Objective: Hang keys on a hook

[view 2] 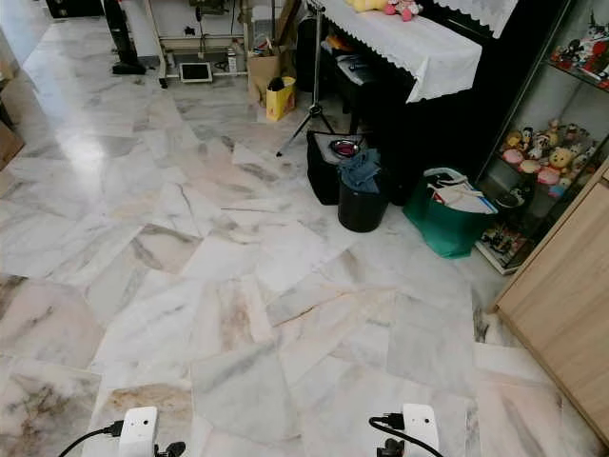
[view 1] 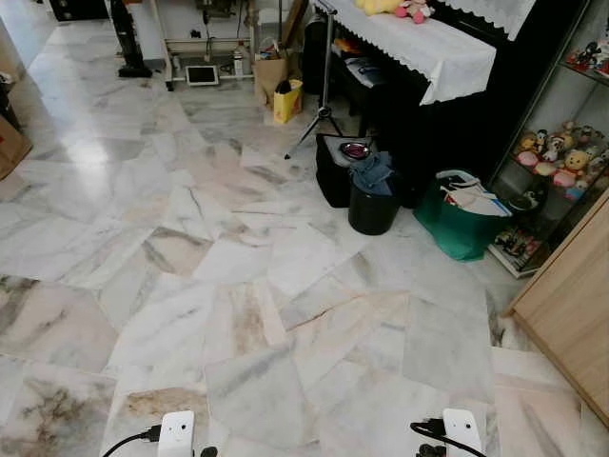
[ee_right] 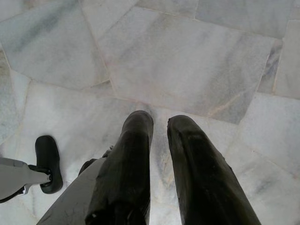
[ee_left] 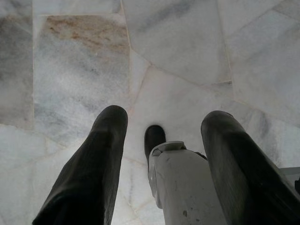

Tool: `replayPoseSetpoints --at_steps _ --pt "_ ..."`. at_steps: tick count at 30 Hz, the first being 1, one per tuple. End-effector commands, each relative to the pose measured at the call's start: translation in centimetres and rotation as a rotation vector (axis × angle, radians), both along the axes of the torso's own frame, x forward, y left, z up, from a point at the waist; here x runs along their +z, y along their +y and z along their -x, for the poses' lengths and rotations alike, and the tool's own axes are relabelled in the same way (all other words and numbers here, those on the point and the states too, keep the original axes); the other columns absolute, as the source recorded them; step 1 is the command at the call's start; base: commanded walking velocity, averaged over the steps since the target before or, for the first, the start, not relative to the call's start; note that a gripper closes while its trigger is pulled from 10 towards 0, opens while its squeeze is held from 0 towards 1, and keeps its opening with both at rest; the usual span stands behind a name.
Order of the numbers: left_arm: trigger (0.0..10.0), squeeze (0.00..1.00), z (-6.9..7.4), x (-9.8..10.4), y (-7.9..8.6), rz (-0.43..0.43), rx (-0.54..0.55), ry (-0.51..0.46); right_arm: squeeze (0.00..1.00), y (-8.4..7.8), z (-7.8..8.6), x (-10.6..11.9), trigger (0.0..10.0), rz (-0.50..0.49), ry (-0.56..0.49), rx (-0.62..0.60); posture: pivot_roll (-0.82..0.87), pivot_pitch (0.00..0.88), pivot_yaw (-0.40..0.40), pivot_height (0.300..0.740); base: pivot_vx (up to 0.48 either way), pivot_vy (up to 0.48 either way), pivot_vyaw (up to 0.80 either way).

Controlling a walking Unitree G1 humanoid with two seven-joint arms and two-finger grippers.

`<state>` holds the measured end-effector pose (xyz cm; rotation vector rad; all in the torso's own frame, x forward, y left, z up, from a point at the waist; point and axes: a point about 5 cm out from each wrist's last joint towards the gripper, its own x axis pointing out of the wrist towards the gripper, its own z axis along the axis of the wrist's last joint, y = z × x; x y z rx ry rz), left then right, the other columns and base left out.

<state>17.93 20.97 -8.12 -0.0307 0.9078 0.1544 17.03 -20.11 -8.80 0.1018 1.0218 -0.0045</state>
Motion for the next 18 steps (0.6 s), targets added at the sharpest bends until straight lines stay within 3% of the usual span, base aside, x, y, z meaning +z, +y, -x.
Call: replayPoseSetpoints --at_steps 1,18 --pt "10.0 0.00 0.32 -0.17 -0.09 0.019 0.015 0.004 0.00 -0.14 0.20 -0.09 10.0 0.011 0.022 0.014 0.05 0.000 -0.070 0.715 0.000 0.000 -0.73" --pt "10.0 0.00 0.60 -0.24 0.11 0.014 -0.020 0.012 0.00 0.08 0.54 -0.27 10.0 0.005 0.035 0.018 0.04 0.000 -0.047 0.715 0.000 0.000 -0.71"
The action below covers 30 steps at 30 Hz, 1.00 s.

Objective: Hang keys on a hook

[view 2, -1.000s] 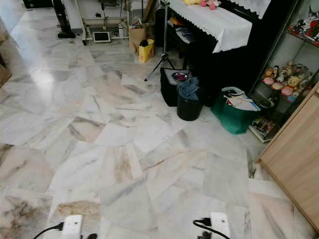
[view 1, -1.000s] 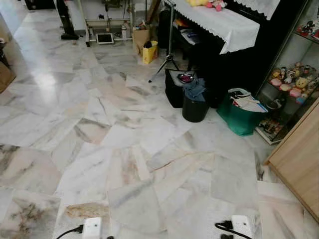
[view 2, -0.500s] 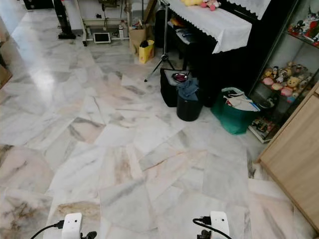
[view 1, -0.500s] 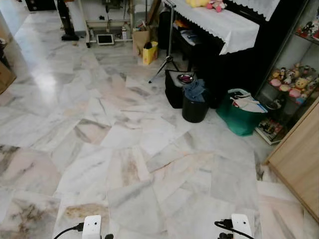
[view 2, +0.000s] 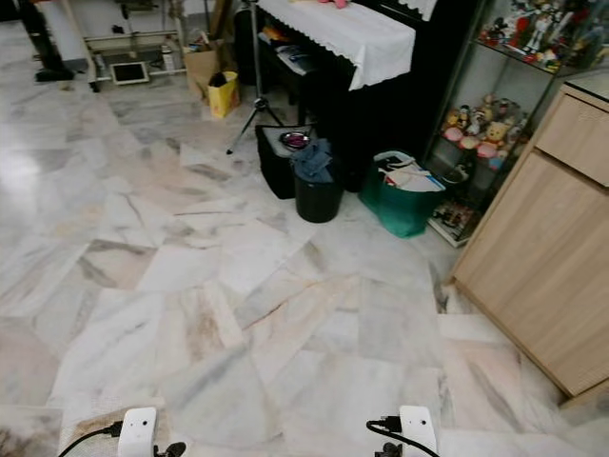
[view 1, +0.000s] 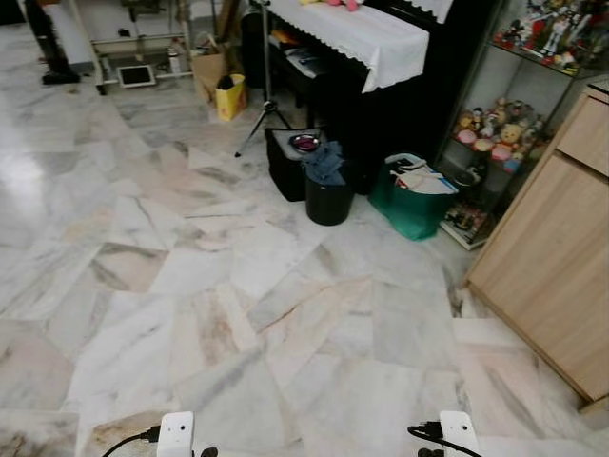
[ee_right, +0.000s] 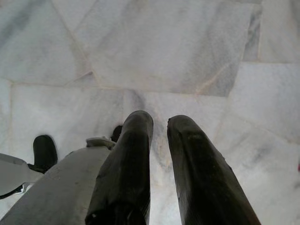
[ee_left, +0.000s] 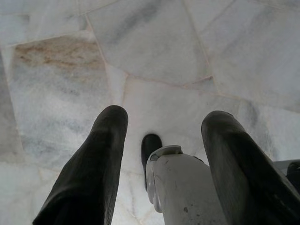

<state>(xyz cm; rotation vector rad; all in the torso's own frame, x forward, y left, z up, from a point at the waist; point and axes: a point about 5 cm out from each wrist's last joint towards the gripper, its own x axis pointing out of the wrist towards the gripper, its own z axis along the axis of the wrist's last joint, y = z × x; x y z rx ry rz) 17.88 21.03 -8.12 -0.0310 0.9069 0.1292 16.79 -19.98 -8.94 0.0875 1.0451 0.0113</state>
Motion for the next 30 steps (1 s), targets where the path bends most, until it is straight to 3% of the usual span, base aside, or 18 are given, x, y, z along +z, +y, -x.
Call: replayPoseSetpoints --at_steps 1,19,30 --pt "10.0 0.00 0.6 -0.3 0.0 0.006 0.004 0.013 0.00 0.0 0.3 -0.1 10.0 0.001 0.013 -0.003 0.04 0.000 -0.047 0.715 0.000 0.000 -0.69" --pt "10.0 0.00 0.8 -0.3 0.5 -0.015 0.010 0.018 0.00 0.3 0.5 -0.3 10.0 -0.007 0.019 -0.014 0.06 0.000 -0.043 0.715 0.000 -0.029 -0.68" --pt "10.0 0.00 2.4 -0.8 1.3 -0.030 0.028 0.074 0.00 1.4 1.6 -0.9 10.0 -0.014 0.043 0.019 0.07 0.000 -0.033 0.715 0.000 -0.087 -0.67"
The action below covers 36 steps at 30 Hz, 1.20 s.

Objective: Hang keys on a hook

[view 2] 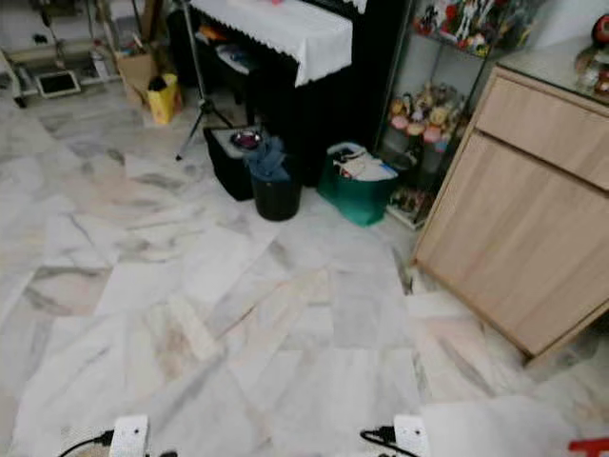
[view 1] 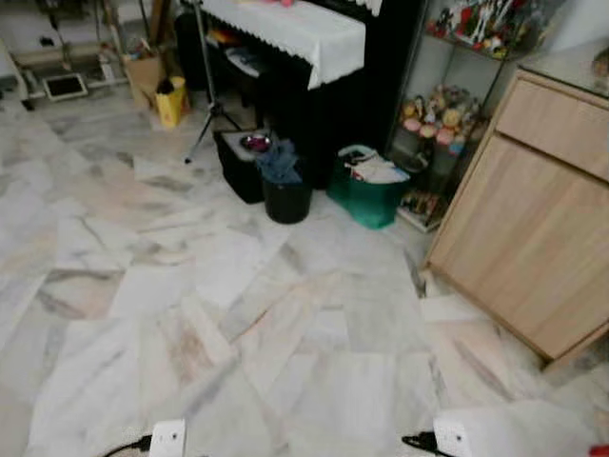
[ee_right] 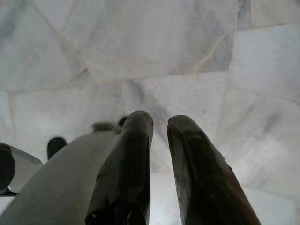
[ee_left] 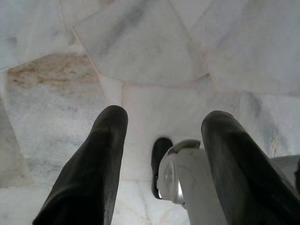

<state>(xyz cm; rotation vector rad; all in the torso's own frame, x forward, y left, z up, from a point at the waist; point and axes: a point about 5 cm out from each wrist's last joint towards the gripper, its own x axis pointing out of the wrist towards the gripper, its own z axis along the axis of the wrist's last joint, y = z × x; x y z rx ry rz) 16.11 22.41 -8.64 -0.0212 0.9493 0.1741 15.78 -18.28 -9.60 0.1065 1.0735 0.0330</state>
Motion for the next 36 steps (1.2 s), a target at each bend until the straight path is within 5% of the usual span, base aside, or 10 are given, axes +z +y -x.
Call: replayPoseSetpoints --at_steps 1,15,23,36 --pt "10.0 0.00 0.9 -0.4 -0.1 -0.004 0.000 0.031 0.00 -0.3 0.8 -0.3 10.0 0.012 0.019 0.003 0.07 0.000 -0.035 0.715 0.000 0.000 -0.67" --pt "10.0 0.00 3.1 -1.2 -0.4 -0.032 -0.014 0.063 0.00 -0.3 2.8 -0.9 10.0 0.013 0.056 0.017 0.13 0.000 -0.117 0.715 0.000 0.000 -0.66" --pt "10.0 0.00 3.7 -1.7 -2.0 -0.014 -0.049 0.104 0.00 -1.8 3.3 -0.9 10.0 0.039 0.057 -0.038 0.16 0.000 -0.098 0.715 0.000 0.000 -0.63" --pt "10.0 0.00 2.6 -1.2 -1.4 -0.039 -0.096 0.069 0.00 -1.3 2.5 -0.7 10.0 0.032 0.021 -0.084 0.09 0.000 -0.072 0.715 0.000 -0.070 -0.24"
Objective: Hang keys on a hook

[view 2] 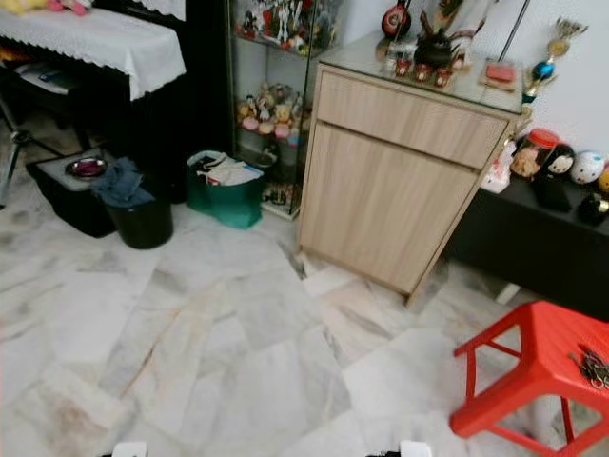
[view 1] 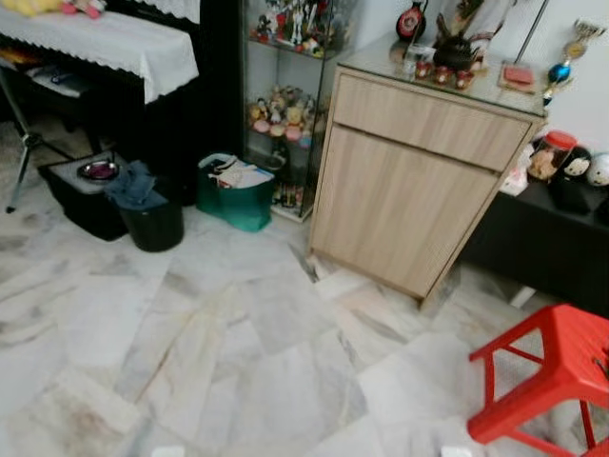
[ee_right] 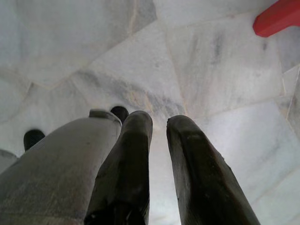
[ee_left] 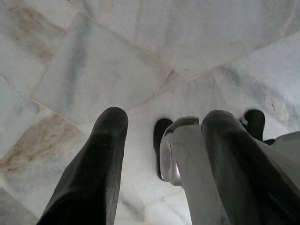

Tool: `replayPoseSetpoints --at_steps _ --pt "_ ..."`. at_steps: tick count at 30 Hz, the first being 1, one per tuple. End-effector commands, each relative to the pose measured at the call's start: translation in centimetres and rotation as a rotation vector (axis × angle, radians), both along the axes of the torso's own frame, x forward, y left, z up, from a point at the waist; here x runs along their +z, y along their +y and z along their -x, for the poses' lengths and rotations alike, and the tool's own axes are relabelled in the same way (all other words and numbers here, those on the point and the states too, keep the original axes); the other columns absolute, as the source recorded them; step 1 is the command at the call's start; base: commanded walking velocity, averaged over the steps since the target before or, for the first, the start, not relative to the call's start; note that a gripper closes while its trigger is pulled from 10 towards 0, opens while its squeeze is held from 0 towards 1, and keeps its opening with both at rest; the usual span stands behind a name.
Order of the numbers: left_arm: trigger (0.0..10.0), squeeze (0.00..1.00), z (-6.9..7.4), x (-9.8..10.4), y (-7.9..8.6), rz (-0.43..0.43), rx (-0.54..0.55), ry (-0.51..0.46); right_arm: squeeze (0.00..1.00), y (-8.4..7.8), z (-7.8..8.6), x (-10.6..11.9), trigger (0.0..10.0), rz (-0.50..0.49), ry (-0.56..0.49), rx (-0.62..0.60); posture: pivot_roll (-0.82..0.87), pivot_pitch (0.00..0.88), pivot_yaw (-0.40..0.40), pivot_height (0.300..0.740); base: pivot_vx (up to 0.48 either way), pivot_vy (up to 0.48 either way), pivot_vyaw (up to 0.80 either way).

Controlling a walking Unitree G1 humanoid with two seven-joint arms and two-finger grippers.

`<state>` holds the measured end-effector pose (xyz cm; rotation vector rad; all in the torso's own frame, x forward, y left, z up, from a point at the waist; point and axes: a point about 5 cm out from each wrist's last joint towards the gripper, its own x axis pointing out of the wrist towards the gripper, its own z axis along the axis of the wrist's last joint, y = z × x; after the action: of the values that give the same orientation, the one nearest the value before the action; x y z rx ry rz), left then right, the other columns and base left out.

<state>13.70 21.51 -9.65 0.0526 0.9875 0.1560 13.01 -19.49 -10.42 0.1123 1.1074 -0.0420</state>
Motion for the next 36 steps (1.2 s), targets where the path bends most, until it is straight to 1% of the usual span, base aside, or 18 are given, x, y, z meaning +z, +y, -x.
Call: replayPoseSetpoints --at_steps 1,5,9,11,12,14,19,22,24,28,30,34,36 --pt "10.0 0.00 0.15 -0.19 -0.51 0.011 -0.057 0.028 0.00 -0.07 -0.32 0.13 10.0 -0.001 -0.023 -0.020 0.09 0.000 -0.072 0.715 0.000 -0.281 0.00" --pt "10.0 0.00 -0.14 -0.03 -0.16 0.000 -0.064 0.023 0.00 0.21 -0.46 0.12 10.0 -0.003 -0.019 -0.030 0.07 0.000 -0.046 0.715 0.000 -0.070 0.00" --pt "10.0 0.00 -0.25 0.01 -0.03 -0.006 -0.072 0.029 0.00 0.35 -0.62 0.15 10.0 0.001 -0.014 0.009 0.07 0.000 -0.057 0.715 0.000 0.000 -0.61" --pt "10.0 0.00 -0.26 -0.01 -0.10 -0.008 -0.052 0.028 0.00 0.26 -0.65 0.17 10.0 0.004 -0.010 0.019 0.07 0.000 -0.068 0.715 0.000 0.000 -0.70" --pt "10.0 0.00 -0.26 -0.03 -0.25 0.004 -0.031 0.021 0.00 0.13 -0.63 0.17 10.0 0.013 -0.003 0.030 0.08 0.000 -0.067 0.715 0.000 0.000 -0.69" --pt "10.0 0.00 -0.28 -0.04 -0.36 0.009 -0.026 0.017 0.00 0.00 -0.64 0.19 10.0 0.027 0.002 0.047 0.08 0.000 -0.066 0.715 0.000 0.000 -0.66" --pt "10.0 0.00 -0.30 -0.07 -0.49 -0.012 -0.055 0.029 0.00 -0.15 -0.62 0.20 10.0 0.020 -0.003 0.023 0.07 0.000 -0.060 0.715 0.000 0.000 -0.66" --pt "10.0 0.00 -0.28 -0.10 -0.69 0.009 -0.028 0.021 0.00 -0.19 -0.66 0.24 10.0 0.008 -0.010 0.016 0.08 0.000 -0.078 0.715 0.000 -0.319 -0.66" --pt "10.0 0.00 -0.38 -0.07 -0.72 0.000 -0.048 0.020 0.00 -0.17 -0.72 0.26 10.0 0.009 -0.008 0.041 0.09 0.000 -0.078 0.715 0.000 -0.371 -0.66" --pt "10.0 0.00 -0.37 -0.07 -0.66 -0.002 -0.048 0.023 0.00 -0.15 -0.74 0.26 10.0 0.015 -0.007 0.045 0.08 0.000 -0.070 0.715 0.000 -0.382 -0.66" --pt "10.0 0.00 -0.39 -0.07 -0.66 -0.004 -0.047 0.025 0.00 -0.22 -0.78 0.28 10.0 0.020 -0.014 0.024 0.08 0.000 -0.070 0.715 0.000 -0.379 0.00" --pt "10.0 0.00 -0.47 -0.04 -0.72 -0.004 -0.055 0.021 0.00 -0.28 -0.83 0.31 10.0 0.030 -0.014 0.038 0.08 0.000 -0.068 0.715 0.000 -0.382 0.00" --pt "10.0 0.00 -0.46 -0.05 -0.76 -0.005 -0.059 0.022 0.00 -0.31 -0.80 0.31 10.0 0.019 -0.023 -0.003 0.08 0.000 -0.062 0.715 0.000 -0.382 0.00"
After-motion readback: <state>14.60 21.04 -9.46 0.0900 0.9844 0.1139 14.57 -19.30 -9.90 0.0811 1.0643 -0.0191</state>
